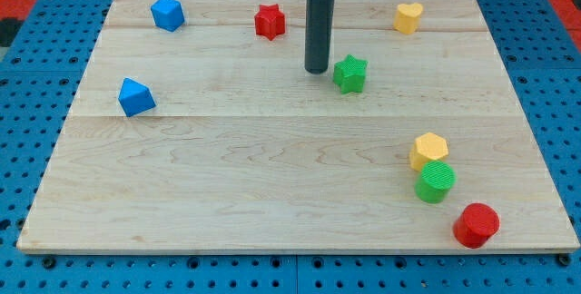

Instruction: Move the arm away from the green star

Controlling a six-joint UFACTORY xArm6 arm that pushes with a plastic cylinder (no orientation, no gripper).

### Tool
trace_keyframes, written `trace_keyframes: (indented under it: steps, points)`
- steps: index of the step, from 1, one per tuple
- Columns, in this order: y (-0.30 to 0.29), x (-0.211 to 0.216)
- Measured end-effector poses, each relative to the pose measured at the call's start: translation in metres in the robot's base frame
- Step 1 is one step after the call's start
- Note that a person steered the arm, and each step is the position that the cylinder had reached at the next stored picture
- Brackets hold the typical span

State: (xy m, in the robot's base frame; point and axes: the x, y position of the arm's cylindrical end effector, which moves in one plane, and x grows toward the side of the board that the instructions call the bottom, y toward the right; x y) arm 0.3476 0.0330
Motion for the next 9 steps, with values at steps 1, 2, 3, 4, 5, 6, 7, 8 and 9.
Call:
trace_keyframes:
  steps: [1,2,3,4,5,6,7,8,9]
  points:
    - [0.039,0.033]
    - [0.043,0.075]
    - [0.059,0.073]
    - [0.086,0.07]
    - [0.007,0.023]
    - [-0.062,-0.025]
    - [-0.131,-0.009]
    - [-0.119,0.032]
    - [-0.119,0.034]
